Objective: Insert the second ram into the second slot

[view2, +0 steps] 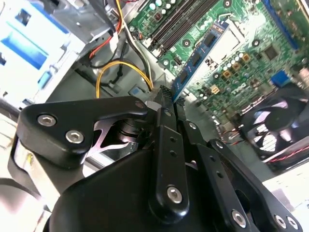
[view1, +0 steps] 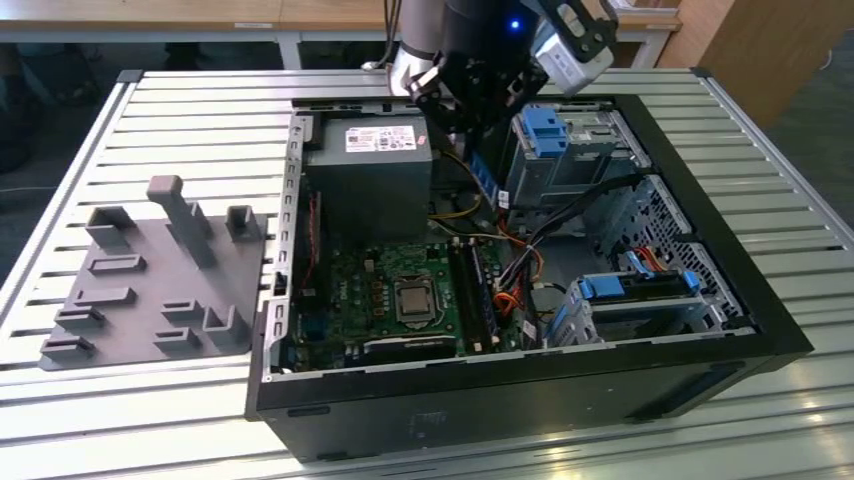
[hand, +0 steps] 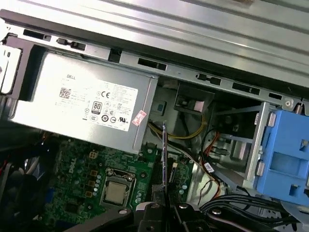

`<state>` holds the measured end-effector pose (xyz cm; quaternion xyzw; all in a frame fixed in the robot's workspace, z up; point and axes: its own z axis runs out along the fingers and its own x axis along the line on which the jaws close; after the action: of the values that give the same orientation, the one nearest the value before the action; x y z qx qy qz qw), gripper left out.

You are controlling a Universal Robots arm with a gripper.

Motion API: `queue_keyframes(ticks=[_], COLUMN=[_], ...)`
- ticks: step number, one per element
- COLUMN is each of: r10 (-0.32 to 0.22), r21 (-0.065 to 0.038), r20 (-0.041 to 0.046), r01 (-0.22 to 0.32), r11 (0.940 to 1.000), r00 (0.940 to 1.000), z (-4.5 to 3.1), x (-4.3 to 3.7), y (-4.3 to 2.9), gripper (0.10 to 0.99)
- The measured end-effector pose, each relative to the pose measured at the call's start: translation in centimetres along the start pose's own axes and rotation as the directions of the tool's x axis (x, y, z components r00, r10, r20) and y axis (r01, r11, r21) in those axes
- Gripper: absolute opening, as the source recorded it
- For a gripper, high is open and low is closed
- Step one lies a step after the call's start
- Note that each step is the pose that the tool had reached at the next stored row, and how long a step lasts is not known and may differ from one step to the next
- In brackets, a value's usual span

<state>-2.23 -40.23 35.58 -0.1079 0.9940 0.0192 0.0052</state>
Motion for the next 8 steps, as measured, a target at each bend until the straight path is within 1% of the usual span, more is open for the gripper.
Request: queue_keyframes(ticks=[2,4,8], r10=[0.036,0.072,0.135], r21=[0.001,0.001,0.002], r20=[0.0013,0.0027,0.0051], r01=[-0.036,-0.072,-0.135], r11=[0.9994,0.9974,0.9908], r00=[0.9994,0.9974,0.9908], z=[0.1,0.2,0.38], x=[0.0,0.0,0.01], y=[0.0,-0.01,-0.04], gripper=[0.141,0.141,0.141])
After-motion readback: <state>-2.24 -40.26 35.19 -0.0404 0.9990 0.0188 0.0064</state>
